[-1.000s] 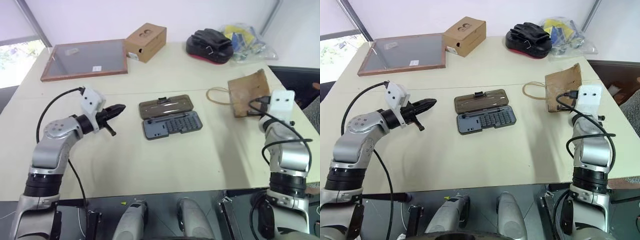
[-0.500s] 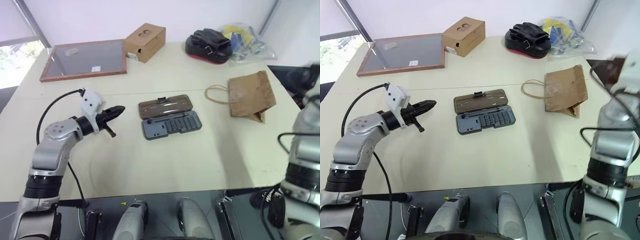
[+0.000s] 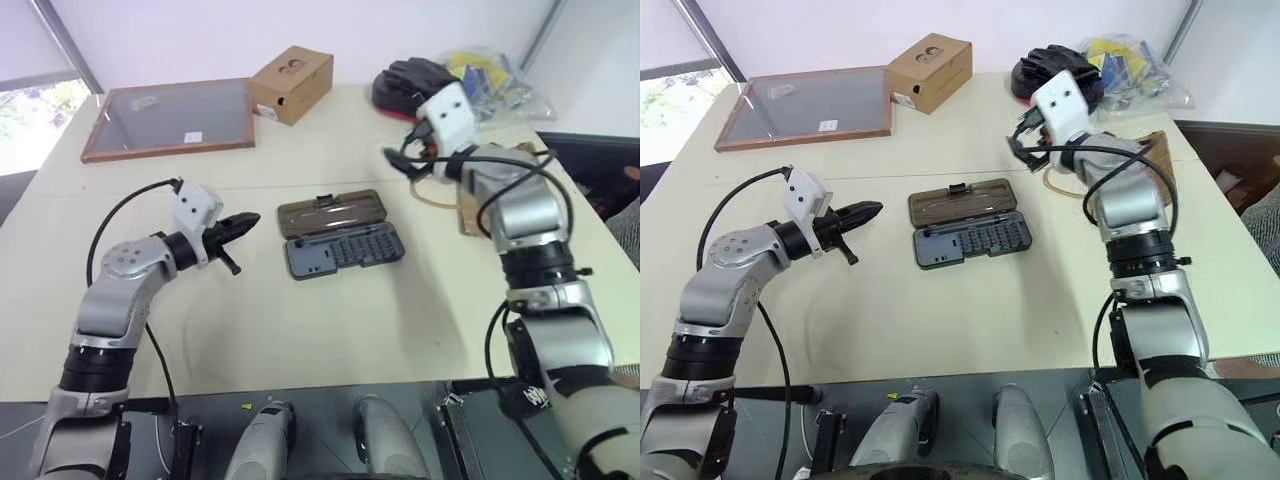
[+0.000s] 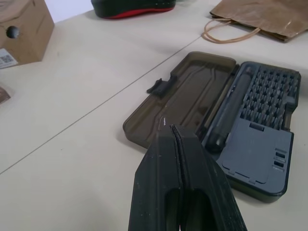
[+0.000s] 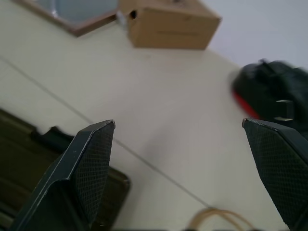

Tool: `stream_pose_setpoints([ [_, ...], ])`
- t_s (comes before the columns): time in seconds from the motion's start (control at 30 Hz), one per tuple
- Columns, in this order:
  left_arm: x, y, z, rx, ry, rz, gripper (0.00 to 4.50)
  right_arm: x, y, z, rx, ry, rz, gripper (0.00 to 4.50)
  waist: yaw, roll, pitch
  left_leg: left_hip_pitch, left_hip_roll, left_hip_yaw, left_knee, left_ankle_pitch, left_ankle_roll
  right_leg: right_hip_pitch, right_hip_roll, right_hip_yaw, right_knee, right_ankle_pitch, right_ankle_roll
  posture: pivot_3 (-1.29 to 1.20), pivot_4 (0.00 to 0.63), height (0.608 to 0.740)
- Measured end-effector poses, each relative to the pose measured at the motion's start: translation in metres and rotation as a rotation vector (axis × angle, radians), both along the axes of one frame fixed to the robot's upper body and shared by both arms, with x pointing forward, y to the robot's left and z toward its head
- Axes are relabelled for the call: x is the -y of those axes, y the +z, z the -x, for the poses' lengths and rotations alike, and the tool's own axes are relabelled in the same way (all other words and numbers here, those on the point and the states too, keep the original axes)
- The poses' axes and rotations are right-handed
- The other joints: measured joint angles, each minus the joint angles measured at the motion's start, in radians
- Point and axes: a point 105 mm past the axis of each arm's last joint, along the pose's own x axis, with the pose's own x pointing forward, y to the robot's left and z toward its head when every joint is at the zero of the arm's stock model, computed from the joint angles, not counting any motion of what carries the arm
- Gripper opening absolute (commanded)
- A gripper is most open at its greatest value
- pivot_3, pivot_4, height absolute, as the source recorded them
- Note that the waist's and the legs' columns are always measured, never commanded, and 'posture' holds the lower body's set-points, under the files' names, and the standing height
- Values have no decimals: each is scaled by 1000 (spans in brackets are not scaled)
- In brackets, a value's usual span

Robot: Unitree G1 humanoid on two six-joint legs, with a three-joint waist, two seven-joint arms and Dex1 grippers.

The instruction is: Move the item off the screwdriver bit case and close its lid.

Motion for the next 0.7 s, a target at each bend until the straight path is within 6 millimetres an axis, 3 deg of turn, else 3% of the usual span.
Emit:
stream_pose_setpoints([
  [0.23,-2,-6,8,-2,25,-3,0,-18,-65,-11,-234,-72,-73,4422,-2,0,0,-1,0,0,0,1,-1,-2,0,0,1,0,0,0,150,740],
  [0.37,-3,-5,11,5,33,-6,0,-16,-95,-9,-321,-149,-67,4422,-1,0,0,-1,0,0,0,1,-1,-2,0,0,1,0,-1,0,150,740],
  [0.6,-6,-3,11,13,48,-5,0,-7,-99,-11,-329,-242,-97,4422,-1,0,0,-1,-1,-1,0,1,-1,-2,0,0,1,0,-1,0,150,740],
  [0.7,-6,-3,11,13,48,-5,0,-6,-101,-12,-347,-271,-113,3494,-1,0,0,-1,-1,-1,0,1,-1,-2,0,0,1,0,-1,0,150,740],
])
